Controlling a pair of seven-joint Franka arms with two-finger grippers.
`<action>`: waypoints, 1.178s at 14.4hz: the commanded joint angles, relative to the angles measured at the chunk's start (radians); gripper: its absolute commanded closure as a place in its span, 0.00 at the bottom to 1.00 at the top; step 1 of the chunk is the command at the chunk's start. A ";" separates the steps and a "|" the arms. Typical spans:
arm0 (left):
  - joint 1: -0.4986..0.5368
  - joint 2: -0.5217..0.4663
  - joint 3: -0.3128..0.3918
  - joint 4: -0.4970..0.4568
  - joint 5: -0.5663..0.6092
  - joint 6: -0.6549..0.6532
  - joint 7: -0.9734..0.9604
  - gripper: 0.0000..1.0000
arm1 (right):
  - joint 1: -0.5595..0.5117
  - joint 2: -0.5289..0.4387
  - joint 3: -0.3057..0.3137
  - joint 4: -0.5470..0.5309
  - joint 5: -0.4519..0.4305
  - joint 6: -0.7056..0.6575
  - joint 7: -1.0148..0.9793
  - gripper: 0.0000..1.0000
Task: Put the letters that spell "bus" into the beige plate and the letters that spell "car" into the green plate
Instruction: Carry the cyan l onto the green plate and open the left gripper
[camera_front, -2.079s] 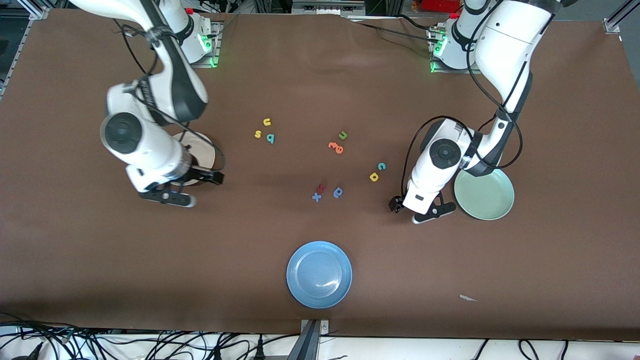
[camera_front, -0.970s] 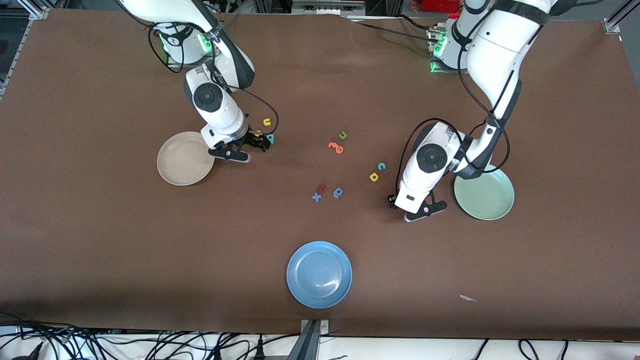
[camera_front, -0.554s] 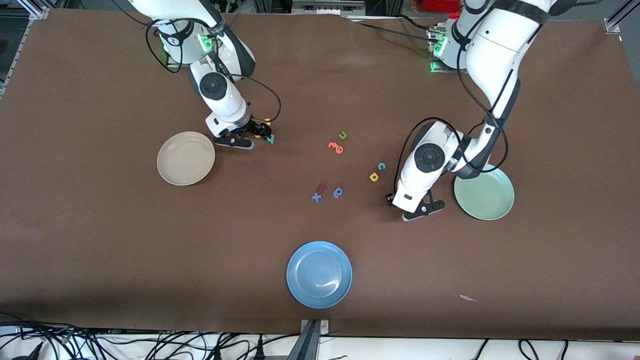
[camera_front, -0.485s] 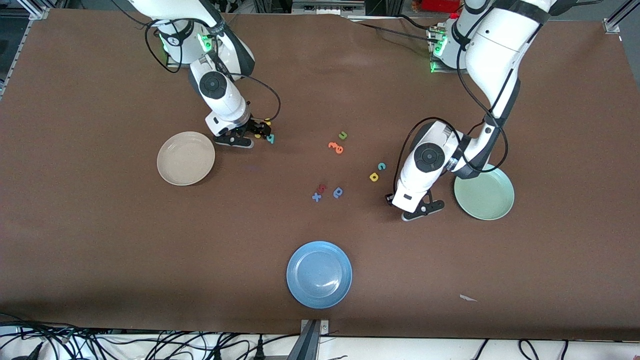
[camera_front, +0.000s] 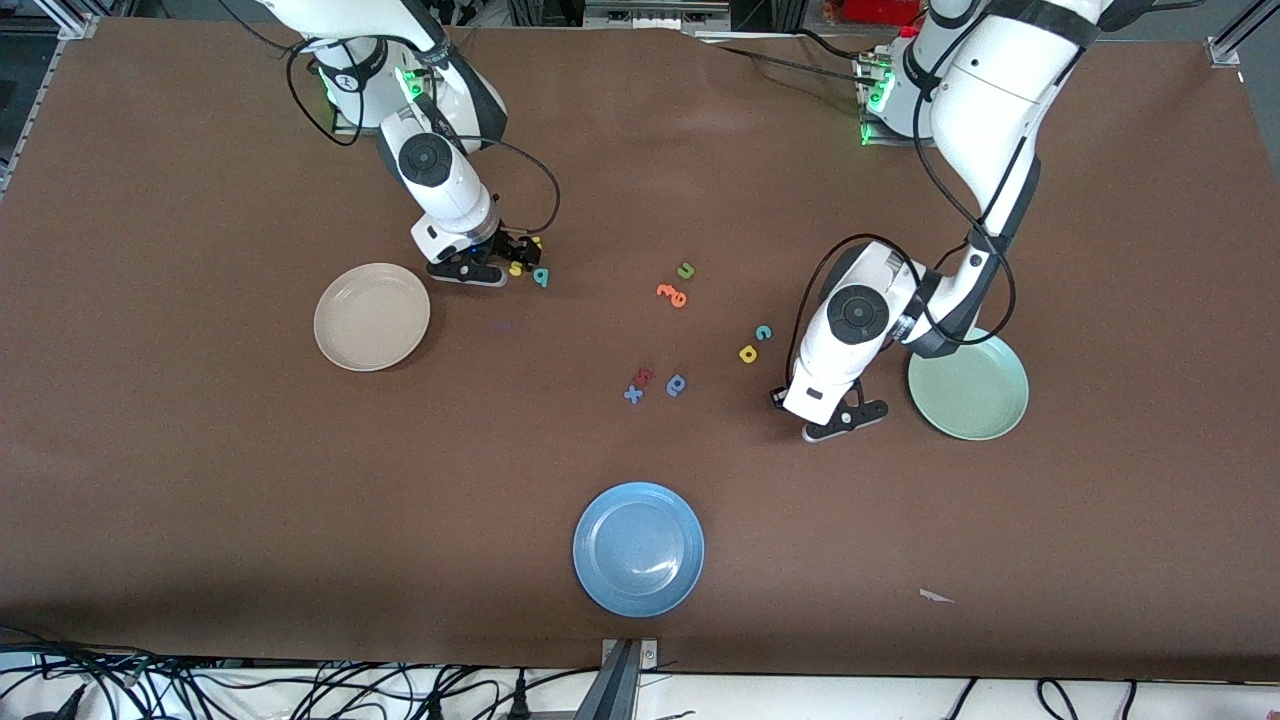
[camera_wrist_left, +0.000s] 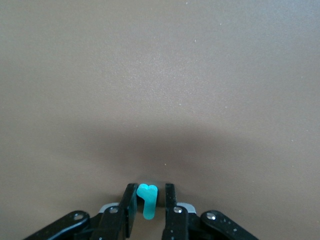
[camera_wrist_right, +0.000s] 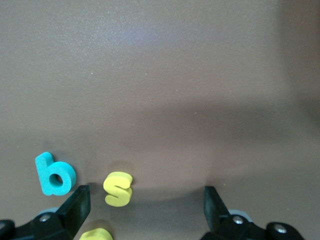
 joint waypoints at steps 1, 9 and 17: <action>0.008 -0.001 -0.002 -0.003 0.022 -0.026 0.005 0.79 | -0.001 -0.006 0.021 -0.030 -0.011 0.042 0.019 0.16; 0.019 -0.015 -0.003 0.029 0.020 -0.115 0.075 0.95 | -0.002 -0.009 0.030 -0.030 -0.011 0.040 0.016 0.93; 0.161 -0.105 -0.002 0.108 -0.010 -0.454 0.514 1.00 | -0.006 -0.055 0.030 -0.016 -0.011 -0.038 0.007 1.00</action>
